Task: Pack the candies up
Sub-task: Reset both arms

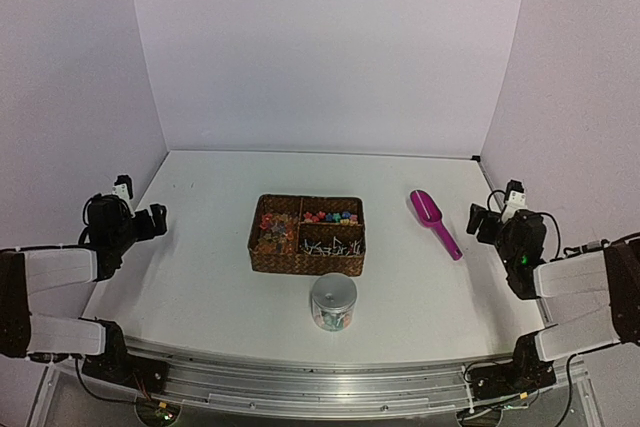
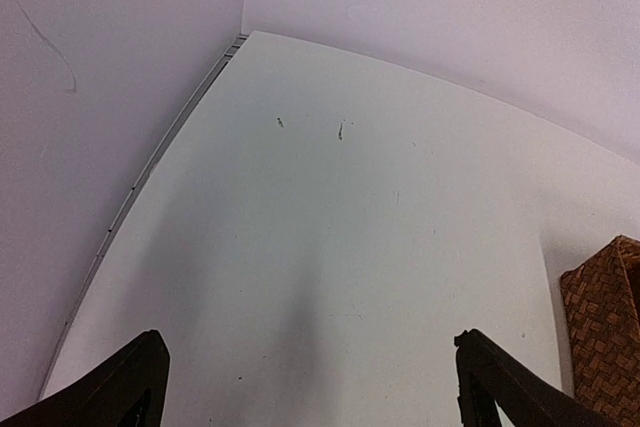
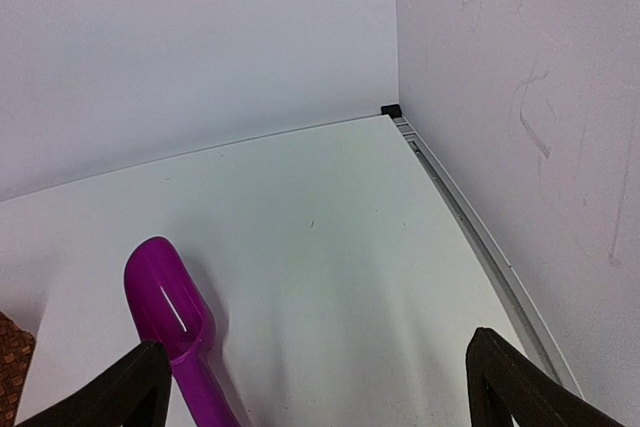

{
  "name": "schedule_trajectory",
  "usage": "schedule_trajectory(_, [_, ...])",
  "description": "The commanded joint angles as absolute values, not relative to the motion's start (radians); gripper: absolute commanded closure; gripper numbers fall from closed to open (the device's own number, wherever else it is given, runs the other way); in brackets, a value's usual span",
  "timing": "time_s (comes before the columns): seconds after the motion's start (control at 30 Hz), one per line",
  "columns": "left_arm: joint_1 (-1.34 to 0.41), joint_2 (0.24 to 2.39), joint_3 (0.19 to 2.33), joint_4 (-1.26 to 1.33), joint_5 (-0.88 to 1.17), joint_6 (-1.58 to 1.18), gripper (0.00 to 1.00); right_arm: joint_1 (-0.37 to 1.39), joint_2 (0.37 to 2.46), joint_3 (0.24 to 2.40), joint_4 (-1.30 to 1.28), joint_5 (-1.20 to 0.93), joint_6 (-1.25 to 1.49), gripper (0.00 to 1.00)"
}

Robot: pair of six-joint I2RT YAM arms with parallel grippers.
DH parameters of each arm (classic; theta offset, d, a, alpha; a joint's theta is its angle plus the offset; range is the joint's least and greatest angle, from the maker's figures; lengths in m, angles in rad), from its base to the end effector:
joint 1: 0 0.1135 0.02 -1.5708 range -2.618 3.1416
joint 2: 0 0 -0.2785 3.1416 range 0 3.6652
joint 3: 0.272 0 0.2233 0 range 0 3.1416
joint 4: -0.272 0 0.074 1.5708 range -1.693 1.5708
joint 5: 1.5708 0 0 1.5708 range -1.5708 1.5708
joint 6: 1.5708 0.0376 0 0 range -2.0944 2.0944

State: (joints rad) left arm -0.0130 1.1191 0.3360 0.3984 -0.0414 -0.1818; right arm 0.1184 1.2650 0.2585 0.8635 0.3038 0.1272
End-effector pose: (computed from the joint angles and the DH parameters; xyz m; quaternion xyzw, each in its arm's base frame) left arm 0.1966 -0.0010 0.2130 -0.0814 0.8251 -0.0373 0.5578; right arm 0.2105 0.0137 0.2138 0.1024 0.7467 -0.0342 0.6564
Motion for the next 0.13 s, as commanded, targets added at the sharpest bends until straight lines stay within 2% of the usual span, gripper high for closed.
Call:
schedule_trajectory(0.0, [-0.009, 1.131, 0.315, 0.471, -0.054, -0.211, 0.01, 0.115, 1.339, 0.232, 1.016, 0.301, 0.108, 0.02])
schedule_trajectory(0.1, [-0.008, 1.145, 0.338, 0.468, -0.047, -0.199, 0.00, 0.115, 1.385, 0.240, 1.047, 0.292, 0.100, 0.02])
